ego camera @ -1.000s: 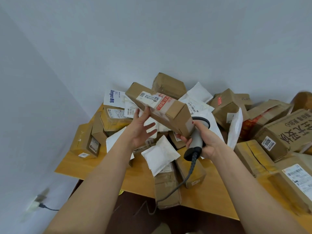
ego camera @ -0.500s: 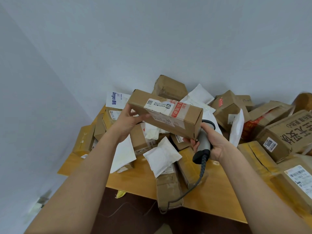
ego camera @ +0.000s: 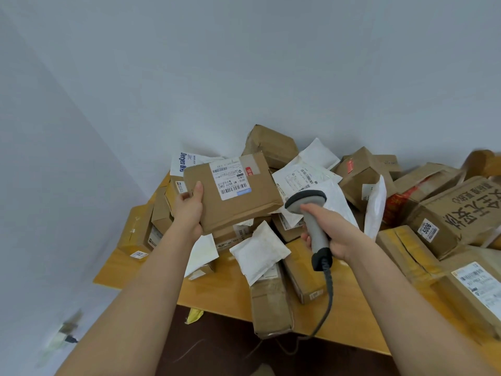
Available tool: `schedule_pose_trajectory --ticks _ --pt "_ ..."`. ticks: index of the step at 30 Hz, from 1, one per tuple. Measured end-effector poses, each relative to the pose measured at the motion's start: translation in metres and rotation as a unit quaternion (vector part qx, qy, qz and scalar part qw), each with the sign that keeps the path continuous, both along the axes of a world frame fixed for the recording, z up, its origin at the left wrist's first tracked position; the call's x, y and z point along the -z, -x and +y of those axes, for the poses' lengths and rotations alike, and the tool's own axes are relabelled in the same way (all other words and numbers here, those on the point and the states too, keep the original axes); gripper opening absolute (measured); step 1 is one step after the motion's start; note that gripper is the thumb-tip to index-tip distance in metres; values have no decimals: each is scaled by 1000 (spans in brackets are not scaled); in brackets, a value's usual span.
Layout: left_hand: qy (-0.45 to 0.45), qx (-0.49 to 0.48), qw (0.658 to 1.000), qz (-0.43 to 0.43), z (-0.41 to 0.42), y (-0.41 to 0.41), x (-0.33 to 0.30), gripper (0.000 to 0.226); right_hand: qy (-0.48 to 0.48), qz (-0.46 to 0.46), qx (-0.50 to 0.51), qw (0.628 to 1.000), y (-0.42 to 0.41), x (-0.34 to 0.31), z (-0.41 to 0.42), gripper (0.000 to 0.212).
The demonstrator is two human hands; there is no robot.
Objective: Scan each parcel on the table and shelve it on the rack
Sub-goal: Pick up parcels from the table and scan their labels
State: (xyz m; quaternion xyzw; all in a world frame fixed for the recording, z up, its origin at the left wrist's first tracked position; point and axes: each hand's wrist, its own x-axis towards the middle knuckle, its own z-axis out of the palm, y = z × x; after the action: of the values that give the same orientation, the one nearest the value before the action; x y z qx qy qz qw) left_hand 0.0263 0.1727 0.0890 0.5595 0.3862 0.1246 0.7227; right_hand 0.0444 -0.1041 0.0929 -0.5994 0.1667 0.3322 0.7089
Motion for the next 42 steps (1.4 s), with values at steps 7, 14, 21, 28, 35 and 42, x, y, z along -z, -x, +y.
schedule_pose_trajectory --ticks 7,14,21,28,35,42 --pt "38 -21 999 16 -4 2 4 48 7 -163 -81 983 21 -49 8 32" --pt "35 -42 998 39 -8 3 8 50 10 -207 -113 972 39 -91 1 29" --pt "39 -51 997 52 -18 6 15 52 20 -229 -124 965 48 -108 -17 31" --pt "30 -40 998 46 -33 10 17 53 13 -243 -115 963 54 -119 -38 34" --pt "39 -58 997 39 -48 22 25 56 2 -238 -122 963 58 -121 -58 34" --pt "49 -75 996 30 -62 62 41 44 11 -236 -88 968 65 -102 -54 25"
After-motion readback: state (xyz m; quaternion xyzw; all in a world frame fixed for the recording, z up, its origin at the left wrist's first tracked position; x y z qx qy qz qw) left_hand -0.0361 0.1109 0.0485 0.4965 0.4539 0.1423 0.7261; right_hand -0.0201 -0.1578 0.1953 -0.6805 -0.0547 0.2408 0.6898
